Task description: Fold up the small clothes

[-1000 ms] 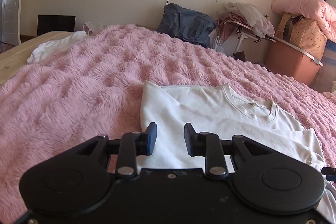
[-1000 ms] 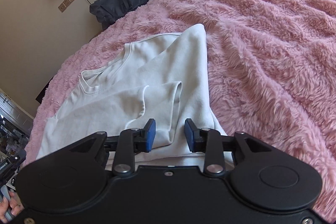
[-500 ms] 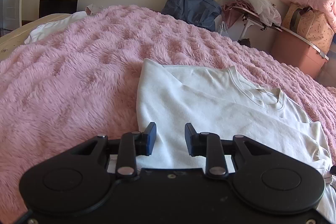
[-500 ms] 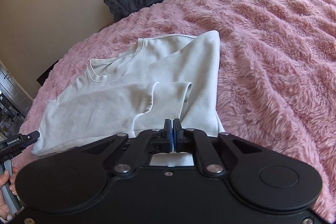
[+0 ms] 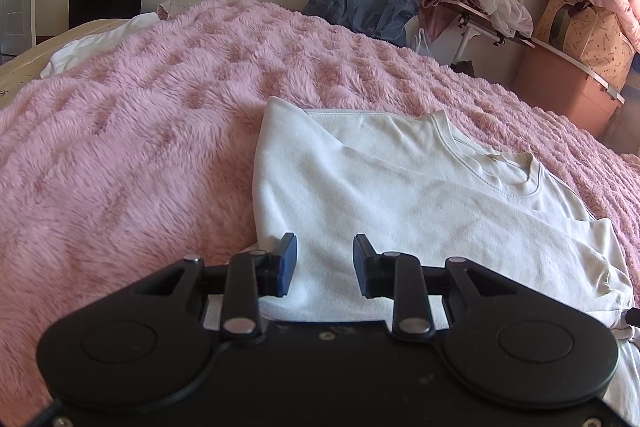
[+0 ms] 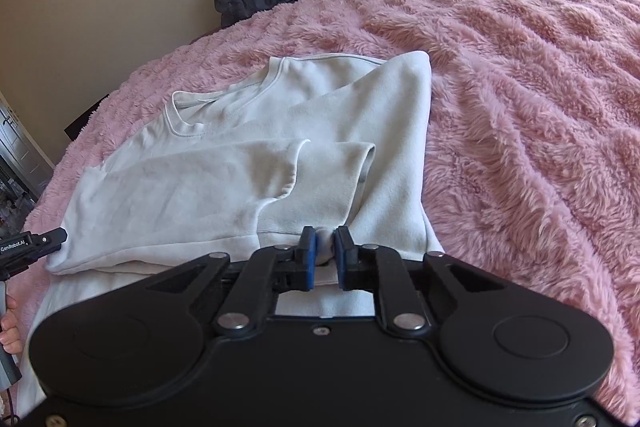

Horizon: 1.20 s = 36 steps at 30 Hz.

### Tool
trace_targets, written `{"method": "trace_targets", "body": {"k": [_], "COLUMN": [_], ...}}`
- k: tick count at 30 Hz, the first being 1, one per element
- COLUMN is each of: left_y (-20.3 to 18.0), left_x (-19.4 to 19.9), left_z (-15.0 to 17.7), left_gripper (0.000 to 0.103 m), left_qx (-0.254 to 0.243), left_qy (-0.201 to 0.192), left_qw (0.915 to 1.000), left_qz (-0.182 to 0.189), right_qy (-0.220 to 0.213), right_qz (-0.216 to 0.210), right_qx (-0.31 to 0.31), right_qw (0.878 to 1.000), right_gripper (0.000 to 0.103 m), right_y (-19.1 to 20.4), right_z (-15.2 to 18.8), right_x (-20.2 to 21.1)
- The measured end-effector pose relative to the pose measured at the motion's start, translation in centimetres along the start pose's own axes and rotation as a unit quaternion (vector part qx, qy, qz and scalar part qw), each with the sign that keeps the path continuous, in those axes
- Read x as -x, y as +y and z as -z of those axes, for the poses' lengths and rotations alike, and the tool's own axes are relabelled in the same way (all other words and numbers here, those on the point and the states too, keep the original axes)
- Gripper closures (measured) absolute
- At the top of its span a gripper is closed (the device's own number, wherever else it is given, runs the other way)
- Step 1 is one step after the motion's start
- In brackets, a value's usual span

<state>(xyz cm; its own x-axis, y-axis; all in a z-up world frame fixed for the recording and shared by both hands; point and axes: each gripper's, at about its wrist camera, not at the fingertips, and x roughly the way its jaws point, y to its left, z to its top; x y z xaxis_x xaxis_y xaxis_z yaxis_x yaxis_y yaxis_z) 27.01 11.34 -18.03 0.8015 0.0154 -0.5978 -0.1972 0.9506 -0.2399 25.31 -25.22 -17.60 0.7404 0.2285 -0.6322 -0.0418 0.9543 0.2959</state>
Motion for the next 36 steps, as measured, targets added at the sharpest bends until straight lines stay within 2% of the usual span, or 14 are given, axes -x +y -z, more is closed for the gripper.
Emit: {"method": "trace_targets", "body": {"k": [3, 8, 9, 13, 18, 21, 22, 27, 31, 33, 36], "left_y": [-0.1, -0.2, -0.2, -0.1, 0.0, 0.3, 0.3, 0.7, 0.9, 0.5, -0.6], "left_x": [-0.1, 0.0, 0.0, 0.1, 0.2, 0.0, 0.0, -1.3, -1.1, -0.3, 0.4], "left_z": [0.1, 0.2, 0.2, -0.2, -0.6, -0.3, -0.3, 0.6, 0.5, -0.1, -0.8], "left_gripper": [0.073, 0.073, 0.073, 0.073, 0.072, 0.072, 0.071, 0.067, 0.067, 0.066, 0.065], "left_qx": [0.000, -0.003, -0.004, -0.003, -0.002, 0.005, 0.003, -0.009, -0.004, -0.001, -0.006], "left_qy": [0.002, 0.003, 0.003, 0.001, -0.003, 0.001, 0.002, 0.027, 0.024, 0.005, -0.007], "left_qw": [1.0000, 1.0000, 1.0000, 1.0000, 1.0000, 1.0000, 1.0000, 0.9994, 0.9996, 1.0000, 0.9996], "left_qz": [0.000, 0.002, 0.002, 0.002, -0.007, -0.008, -0.009, -0.021, -0.016, 0.002, 0.027], "right_qy": [0.010, 0.037, 0.033, 0.016, -0.028, -0.036, -0.028, 0.022, 0.029, 0.021, -0.031], "right_qz": [0.001, 0.011, 0.010, 0.009, 0.005, 0.030, 0.041, 0.035, 0.053, 0.072, 0.081], "right_qx": [0.017, -0.002, -0.011, -0.003, 0.003, 0.012, 0.014, -0.014, -0.035, -0.041, -0.020], "right_qw": [1.000, 0.999, 0.999, 1.000, 1.000, 0.999, 0.999, 0.999, 0.998, 0.996, 0.996], "right_gripper": [0.089, 0.091, 0.094, 0.096, 0.097, 0.098, 0.098, 0.097, 0.095, 0.092, 0.091], "right_y": [0.5, 0.0, -0.1, 0.3, 0.6, 0.5, 0.1, -2.2, -2.2, -1.9, -0.8], "right_z": [-0.2, -0.2, -0.1, 0.1, -0.7, -0.4, -0.1, 1.7, 1.7, 1.3, 0.2], "right_x": [-0.2, -1.4, -1.4, -0.5, 3.2, 4.2, 4.0, 1.4, 1.4, 2.2, 3.7]}}
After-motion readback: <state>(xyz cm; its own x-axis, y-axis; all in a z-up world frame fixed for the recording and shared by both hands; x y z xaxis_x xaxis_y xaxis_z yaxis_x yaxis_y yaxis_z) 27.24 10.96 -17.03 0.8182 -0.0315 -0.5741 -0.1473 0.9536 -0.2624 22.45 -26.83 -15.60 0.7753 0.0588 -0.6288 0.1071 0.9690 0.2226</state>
